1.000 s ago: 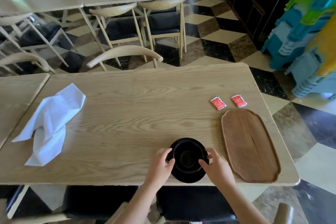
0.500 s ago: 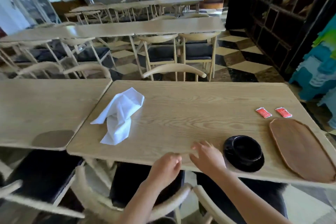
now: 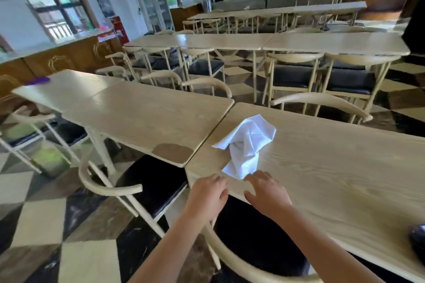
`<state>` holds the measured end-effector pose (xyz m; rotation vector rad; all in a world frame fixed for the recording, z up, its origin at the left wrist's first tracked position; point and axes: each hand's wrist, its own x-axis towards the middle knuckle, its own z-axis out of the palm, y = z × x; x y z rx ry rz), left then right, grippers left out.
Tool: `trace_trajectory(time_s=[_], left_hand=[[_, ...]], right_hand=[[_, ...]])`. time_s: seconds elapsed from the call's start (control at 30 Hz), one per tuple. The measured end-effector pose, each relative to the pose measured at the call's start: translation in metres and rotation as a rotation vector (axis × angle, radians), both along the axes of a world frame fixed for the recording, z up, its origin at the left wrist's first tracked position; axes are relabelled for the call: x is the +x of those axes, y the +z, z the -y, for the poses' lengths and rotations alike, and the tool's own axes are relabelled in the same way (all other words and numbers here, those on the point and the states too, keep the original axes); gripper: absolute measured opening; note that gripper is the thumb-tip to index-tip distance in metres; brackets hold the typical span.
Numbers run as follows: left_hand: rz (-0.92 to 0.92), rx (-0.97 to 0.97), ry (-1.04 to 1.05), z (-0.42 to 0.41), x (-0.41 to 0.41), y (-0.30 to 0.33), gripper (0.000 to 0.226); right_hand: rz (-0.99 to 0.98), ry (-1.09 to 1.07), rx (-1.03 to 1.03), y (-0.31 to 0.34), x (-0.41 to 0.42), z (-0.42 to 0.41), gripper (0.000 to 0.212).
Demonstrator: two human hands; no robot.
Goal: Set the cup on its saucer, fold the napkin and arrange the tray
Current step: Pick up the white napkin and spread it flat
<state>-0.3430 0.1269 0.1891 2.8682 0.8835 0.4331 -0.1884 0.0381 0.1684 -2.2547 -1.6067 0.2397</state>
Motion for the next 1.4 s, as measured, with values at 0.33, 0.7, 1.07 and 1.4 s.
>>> trace_trajectory(time_s=[0.33, 0.7, 1.07, 1.4], left_hand=[[-0.091, 0.026, 0.049, -0.063, 0.054, -0.079, 0.033], [-0.578, -0.222, -0.033, -0.14, 0.114, -0.161, 0.051], [-0.387, -0.163, -0.232, -0.14, 0.107, -0.171, 0.038], [-0.286, -0.327, -0.346, -0.142, 0.09, -0.145, 0.041]], right_hand=[[0.047, -0.082, -0.202, -0.082, 0.054, -0.051, 0.047], [0.09, -0.027, -0.38, -0.156, 0.086, -0.116, 0.068], [0.133, -0.134, -0.159, -0.172, 0.065, -0.103, 0.05], [-0.174, -0.467, -0.029, -0.126, 0.015, -0.114, 0.01]])
